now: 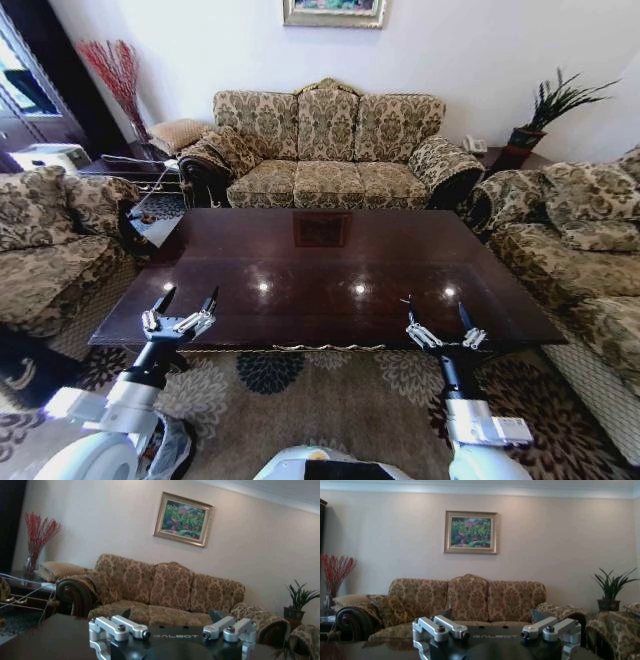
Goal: Move to the front of the table and place the trash on the table into the trash bin.
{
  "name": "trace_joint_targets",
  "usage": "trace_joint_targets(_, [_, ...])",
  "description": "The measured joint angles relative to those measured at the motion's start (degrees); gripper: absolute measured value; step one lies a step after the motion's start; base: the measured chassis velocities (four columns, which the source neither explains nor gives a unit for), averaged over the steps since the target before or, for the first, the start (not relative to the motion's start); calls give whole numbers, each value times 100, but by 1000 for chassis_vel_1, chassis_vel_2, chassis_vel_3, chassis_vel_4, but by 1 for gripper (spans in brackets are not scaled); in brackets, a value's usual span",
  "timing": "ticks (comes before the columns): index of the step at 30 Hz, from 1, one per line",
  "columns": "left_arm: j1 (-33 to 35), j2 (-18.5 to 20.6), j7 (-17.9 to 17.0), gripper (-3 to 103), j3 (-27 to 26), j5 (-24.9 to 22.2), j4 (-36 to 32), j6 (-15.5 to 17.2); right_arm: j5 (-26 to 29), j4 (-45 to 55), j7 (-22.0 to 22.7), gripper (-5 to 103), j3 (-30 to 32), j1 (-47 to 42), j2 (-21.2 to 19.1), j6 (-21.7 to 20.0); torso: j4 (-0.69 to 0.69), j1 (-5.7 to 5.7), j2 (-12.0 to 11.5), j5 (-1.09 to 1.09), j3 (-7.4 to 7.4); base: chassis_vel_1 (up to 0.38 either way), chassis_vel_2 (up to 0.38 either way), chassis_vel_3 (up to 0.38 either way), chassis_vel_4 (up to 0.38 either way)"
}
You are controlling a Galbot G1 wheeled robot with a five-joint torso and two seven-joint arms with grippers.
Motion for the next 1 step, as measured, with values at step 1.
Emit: trace_joint_targets(1, [0,0,0,100,0,0,0,0,0,0,0,100,0,0,0,0,0,0,0,0,0,0,0,0,0])
